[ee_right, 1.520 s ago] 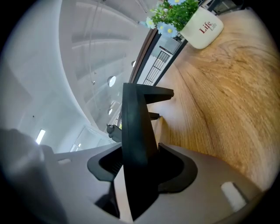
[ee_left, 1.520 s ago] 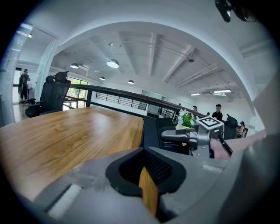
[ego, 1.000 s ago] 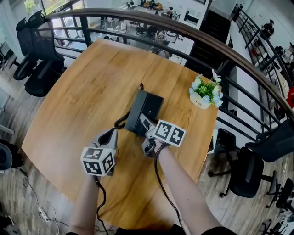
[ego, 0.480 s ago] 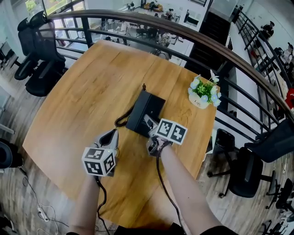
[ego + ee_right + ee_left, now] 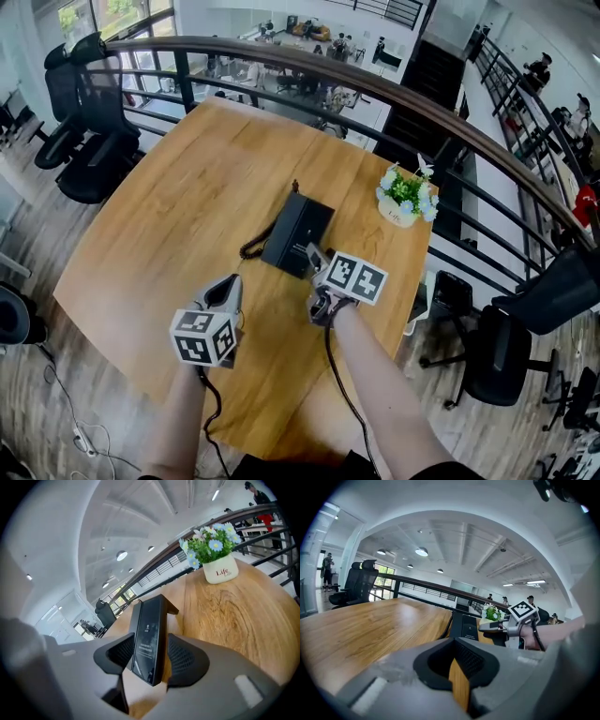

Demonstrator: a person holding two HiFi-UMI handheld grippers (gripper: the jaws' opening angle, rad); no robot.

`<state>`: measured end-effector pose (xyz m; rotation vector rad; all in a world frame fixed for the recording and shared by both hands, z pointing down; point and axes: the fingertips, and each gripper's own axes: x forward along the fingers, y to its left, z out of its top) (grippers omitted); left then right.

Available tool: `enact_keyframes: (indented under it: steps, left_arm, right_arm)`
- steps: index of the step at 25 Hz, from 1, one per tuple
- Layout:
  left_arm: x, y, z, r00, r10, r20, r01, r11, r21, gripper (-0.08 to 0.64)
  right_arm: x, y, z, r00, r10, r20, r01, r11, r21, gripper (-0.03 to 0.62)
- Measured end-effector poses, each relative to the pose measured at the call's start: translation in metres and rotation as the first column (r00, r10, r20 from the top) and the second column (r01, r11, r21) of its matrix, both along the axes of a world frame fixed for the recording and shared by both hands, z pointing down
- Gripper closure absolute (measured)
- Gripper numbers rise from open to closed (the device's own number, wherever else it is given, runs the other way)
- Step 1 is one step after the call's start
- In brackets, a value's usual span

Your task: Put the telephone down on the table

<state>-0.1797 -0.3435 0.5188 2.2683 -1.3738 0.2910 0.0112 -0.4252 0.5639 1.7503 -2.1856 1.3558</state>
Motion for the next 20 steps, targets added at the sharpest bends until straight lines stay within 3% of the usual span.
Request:
enact_keyframes:
  steps: [9,13,20]
  left_arm:
    - [-0.008,0.076,-0.036,0.999,0.024,-0.044,-0.022,0.998,0.058,0.558]
    - [-0.006,0.111,-0.044,0.998,0.043,-0.053,-0.038,0.994,0.100,0.558]
    - [-0.003,0.167,-0.041,0.999,0.031,-0.044,-0.027,0.996,0.085,0.558]
  right_arm:
    - [0.006,0.064,-0.092,0.999,0.051,-0.003,-0.049,0.974,0.221,0.477]
    - [0.010,0.111,-0.110,0.995,0.032,-0.098,-0.003,0.957,0.291,0.505]
    - [-0.016,0.180,-0.121,0.970,-0.036,-0.239,0.126,0.919,0.373,0.592]
